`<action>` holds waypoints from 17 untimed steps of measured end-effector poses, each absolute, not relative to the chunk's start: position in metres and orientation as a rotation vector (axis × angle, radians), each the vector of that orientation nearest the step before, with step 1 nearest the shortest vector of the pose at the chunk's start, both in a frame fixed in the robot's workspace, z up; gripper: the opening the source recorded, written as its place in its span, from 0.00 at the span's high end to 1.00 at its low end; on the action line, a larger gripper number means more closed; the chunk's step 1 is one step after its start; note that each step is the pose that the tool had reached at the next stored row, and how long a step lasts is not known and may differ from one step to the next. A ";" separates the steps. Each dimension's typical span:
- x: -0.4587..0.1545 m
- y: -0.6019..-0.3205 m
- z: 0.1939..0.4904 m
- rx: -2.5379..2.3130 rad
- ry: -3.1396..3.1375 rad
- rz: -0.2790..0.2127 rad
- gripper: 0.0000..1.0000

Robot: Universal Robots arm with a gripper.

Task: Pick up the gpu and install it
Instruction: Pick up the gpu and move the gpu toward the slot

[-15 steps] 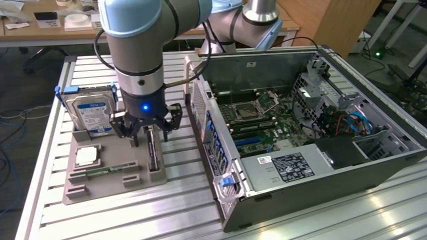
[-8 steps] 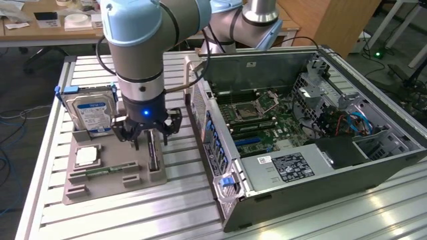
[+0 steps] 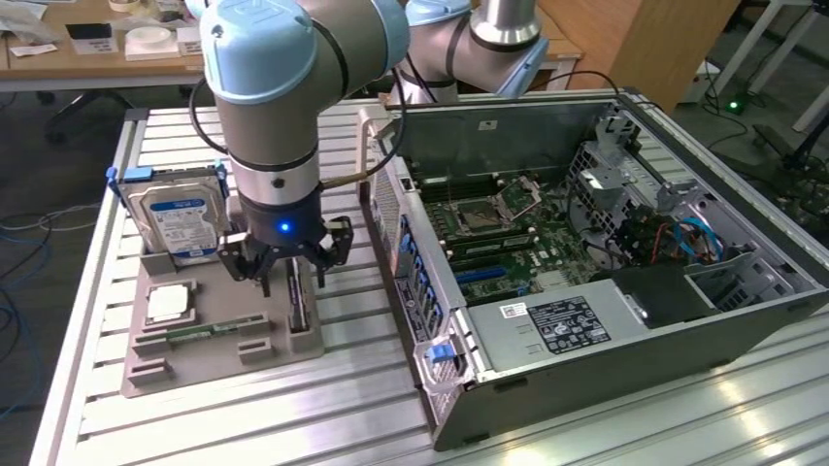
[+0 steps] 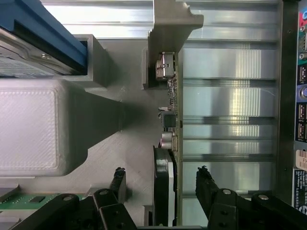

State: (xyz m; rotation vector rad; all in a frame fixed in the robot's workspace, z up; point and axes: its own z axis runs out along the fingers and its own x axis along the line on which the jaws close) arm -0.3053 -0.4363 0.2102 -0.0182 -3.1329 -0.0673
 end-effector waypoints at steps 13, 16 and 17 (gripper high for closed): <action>-0.305 -0.434 0.208 0.022 -3.134 -0.022 0.31; -0.305 -0.430 0.208 0.022 -3.134 -0.022 0.31; -0.305 -0.430 0.208 0.023 -3.134 -0.022 0.31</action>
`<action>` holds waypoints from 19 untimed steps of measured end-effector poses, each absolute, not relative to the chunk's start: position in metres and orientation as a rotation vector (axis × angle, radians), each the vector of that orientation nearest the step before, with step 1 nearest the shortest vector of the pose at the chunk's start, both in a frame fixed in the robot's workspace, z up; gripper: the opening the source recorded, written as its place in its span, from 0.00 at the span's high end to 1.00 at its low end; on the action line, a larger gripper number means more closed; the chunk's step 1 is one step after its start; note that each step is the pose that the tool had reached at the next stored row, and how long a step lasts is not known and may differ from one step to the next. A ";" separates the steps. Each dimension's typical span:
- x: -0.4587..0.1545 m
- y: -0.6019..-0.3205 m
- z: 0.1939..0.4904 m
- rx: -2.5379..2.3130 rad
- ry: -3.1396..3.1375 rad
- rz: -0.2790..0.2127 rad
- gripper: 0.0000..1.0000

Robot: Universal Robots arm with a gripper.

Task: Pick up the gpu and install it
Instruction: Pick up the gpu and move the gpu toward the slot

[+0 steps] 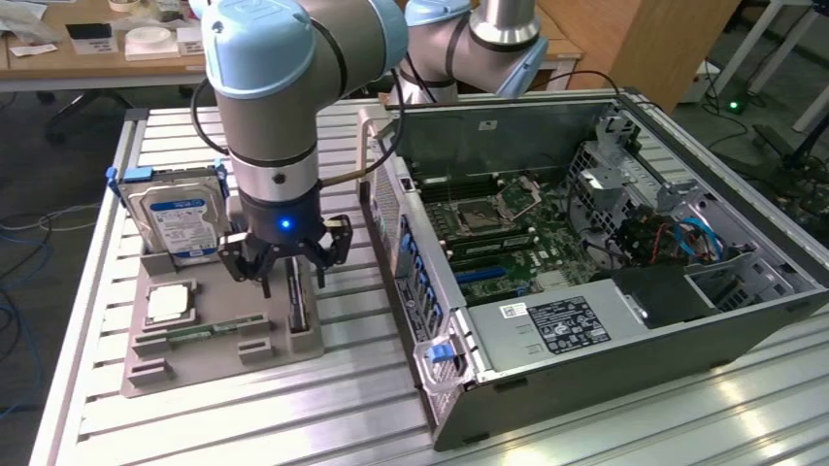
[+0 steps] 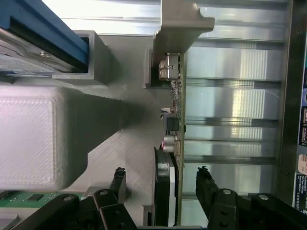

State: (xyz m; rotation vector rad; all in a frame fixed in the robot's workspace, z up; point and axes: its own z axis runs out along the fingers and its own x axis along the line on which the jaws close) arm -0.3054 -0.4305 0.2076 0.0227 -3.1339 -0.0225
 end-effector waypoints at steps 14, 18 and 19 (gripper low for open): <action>-0.306 -0.430 0.206 0.023 -3.134 -0.022 0.46; -0.306 -0.430 0.206 0.023 -3.134 -0.022 0.53; -0.306 -0.430 0.206 0.023 -3.134 -0.022 0.55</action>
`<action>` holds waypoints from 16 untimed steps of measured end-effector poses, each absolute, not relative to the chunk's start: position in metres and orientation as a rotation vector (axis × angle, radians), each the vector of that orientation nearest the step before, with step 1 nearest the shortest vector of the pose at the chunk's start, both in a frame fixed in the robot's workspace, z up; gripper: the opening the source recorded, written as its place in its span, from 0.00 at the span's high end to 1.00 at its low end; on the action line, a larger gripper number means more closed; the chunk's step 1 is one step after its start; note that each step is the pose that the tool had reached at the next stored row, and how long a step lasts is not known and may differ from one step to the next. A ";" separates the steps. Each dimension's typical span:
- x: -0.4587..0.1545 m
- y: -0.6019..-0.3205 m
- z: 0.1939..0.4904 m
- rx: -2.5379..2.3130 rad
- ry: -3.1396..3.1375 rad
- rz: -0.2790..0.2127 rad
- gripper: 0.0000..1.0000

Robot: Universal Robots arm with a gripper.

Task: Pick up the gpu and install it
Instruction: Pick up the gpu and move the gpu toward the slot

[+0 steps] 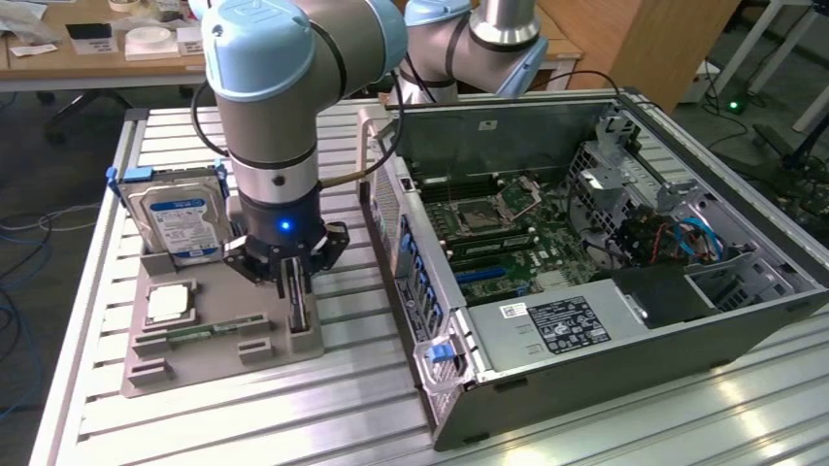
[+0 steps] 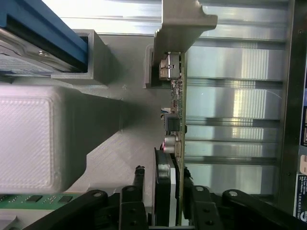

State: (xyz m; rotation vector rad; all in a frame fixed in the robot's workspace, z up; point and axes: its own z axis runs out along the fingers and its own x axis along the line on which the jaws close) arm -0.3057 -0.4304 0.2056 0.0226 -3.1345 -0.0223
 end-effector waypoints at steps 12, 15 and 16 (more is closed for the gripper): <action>-0.305 -0.430 0.205 0.022 -3.135 -0.022 0.63; -0.304 -0.430 0.205 0.023 -3.134 -0.022 0.70; -0.304 -0.430 0.205 0.022 -3.134 -0.022 0.70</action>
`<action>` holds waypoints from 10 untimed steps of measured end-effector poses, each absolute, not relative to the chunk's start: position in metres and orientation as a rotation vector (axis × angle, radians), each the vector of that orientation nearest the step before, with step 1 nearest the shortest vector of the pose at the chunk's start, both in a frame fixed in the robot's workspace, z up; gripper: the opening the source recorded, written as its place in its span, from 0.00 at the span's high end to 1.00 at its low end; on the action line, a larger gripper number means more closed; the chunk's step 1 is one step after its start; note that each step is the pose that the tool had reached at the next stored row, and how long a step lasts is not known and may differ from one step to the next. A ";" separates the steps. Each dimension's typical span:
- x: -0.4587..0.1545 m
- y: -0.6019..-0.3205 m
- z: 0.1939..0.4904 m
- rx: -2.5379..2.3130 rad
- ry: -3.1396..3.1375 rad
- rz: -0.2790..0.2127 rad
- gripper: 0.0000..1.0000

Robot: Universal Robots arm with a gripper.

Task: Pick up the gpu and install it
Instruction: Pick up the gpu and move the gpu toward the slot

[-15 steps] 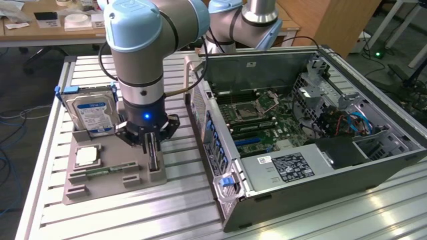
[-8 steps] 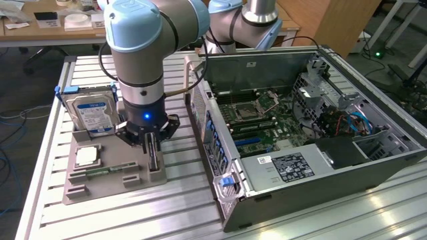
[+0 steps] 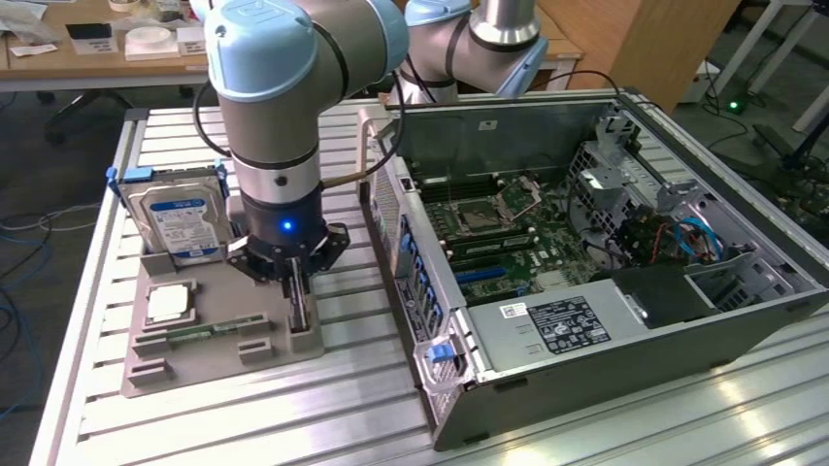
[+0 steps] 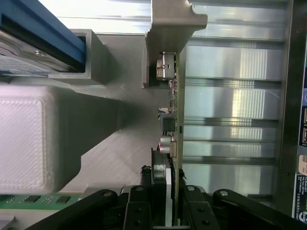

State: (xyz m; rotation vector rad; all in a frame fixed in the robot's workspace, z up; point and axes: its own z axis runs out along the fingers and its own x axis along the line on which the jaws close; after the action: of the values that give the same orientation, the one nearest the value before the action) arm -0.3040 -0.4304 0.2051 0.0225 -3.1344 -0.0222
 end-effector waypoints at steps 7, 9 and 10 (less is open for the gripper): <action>-0.304 -0.430 0.205 0.023 -3.134 -0.022 0.72; -0.304 -0.430 0.205 0.023 -3.135 -0.023 0.72; -0.304 -0.430 0.205 0.023 -3.135 -0.025 0.72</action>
State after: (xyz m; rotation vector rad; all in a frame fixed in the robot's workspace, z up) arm -0.3037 -0.4304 0.2053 0.0227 -3.1351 -0.0247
